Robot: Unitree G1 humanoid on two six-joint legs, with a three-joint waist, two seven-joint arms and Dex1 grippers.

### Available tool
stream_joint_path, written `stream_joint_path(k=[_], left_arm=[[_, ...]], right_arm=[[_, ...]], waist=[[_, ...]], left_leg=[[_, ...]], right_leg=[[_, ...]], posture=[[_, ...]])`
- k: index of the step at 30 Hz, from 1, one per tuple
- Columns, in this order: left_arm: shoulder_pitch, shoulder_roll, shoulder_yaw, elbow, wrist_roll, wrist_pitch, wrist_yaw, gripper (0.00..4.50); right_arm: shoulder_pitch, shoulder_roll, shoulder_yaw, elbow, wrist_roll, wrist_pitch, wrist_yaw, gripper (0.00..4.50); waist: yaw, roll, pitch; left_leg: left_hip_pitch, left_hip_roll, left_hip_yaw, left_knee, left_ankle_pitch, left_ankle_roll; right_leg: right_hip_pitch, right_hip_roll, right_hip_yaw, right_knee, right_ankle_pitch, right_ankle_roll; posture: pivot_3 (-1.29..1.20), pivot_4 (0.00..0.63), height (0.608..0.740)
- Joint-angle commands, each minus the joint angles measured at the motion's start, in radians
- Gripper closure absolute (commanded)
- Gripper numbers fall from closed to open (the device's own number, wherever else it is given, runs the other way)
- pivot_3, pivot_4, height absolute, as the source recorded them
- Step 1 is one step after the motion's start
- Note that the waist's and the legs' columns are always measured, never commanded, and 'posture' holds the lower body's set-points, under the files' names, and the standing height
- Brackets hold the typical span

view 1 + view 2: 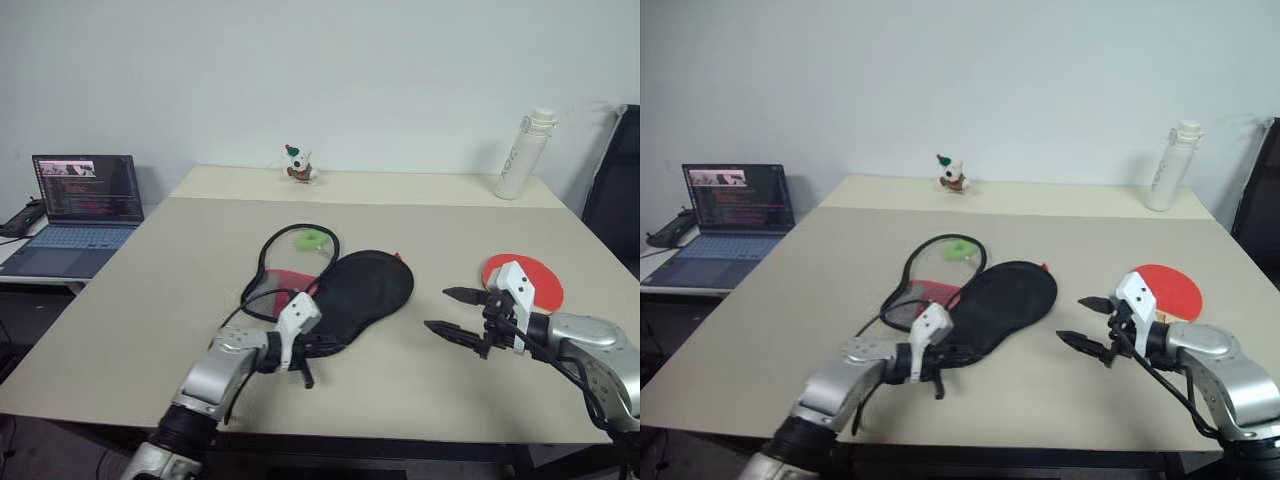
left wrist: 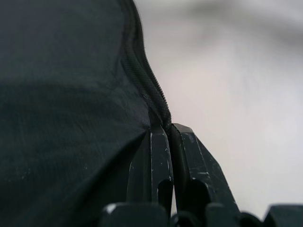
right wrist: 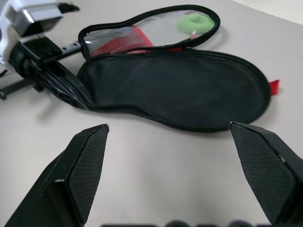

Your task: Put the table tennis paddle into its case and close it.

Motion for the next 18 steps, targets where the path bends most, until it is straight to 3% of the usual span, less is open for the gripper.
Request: stream_joint_path(k=[1, 5, 8, 11, 14, 17, 18], left_arm=[[-0.091, -0.104, -0.046, 0.090, 0.049, -0.014, 0.093, 4.46], [-0.182, -0.226, -0.047, 0.240, 0.079, -0.059, 0.177, 4.46], [-0.204, -0.265, -0.039, 0.275, 0.074, -0.083, 0.186, 4.46], [-0.184, -0.245, -0.029, 0.232, 0.059, -0.083, 0.157, 3.77], [-0.146, -0.198, -0.028, 0.166, 0.050, -0.073, 0.122, 2.78], [-0.055, -0.072, 0.036, 0.034, -0.014, -0.037, 0.043, 1.66], [-0.028, -0.034, 0.066, 0.000, -0.039, -0.026, 0.026, 1.66]], right_arm=[[-0.022, -0.031, -0.045, -0.036, 0.018, 0.021, -0.005, 0.00], [-0.033, -0.047, -0.051, -0.054, 0.024, 0.056, -0.021, 0.00], [-0.045, -0.046, -0.056, -0.066, 0.036, 0.093, -0.037, 0.00], [-0.056, -0.034, -0.051, -0.065, 0.035, 0.113, -0.058, 0.00], [-0.064, -0.019, -0.036, -0.057, 0.021, 0.118, -0.086, 0.00], [-0.116, 0.045, -0.017, 0.015, -0.005, 0.203, -0.204, 0.00], [-0.136, 0.064, -0.014, 0.042, -0.010, 0.242, -0.239, 0.00]], waist=[[0.006, 0.000, 0.000], [0.015, 0.000, 0.000], [0.015, 0.000, 0.000], [0.015, 0.000, 0.000], [0.013, 0.000, 0.000], [0.001, 0.001, 0.000], [-0.008, 0.001, 0.000]], left_leg=[[0.000, 0.000, -0.001, 0.000, 0.000, 0.000], [0.000, -0.001, -0.002, 0.000, 0.000, 0.000], [-0.001, -0.001, -0.002, 0.000, 0.000, 0.000], [-0.001, -0.001, -0.002, 0.000, 0.002, -0.002], [-0.001, 0.000, -0.003, -0.001, 0.002, -0.004], [-0.001, 0.000, -0.003, -0.001, 0.003, -0.004], [-0.001, 0.001, -0.003, -0.001, 0.003, -0.005]], right_leg=[[0.000, 0.000, -0.001, 0.000, 0.000, 0.000], [0.001, 0.000, -0.002, 0.000, 0.000, 0.000], [0.000, 0.000, -0.002, -0.001, 0.000, 0.000], [0.000, 0.000, -0.003, -0.002, 0.000, 0.000], [0.001, 0.000, -0.004, -0.003, 0.000, 0.000], [0.001, 0.000, -0.004, -0.003, 0.000, 0.000], [0.001, 0.000, -0.004, -0.003, 0.000, -0.001]], posture=[[0.00, 0.150, 0.740], [0.00, 0.150, 0.740], [0.00, 0.150, 0.740], [0.00, 0.150, 0.740], [0.00, 0.150, 0.740], [0.00, 0.150, 0.740], [0.00, 0.150, 0.740]])
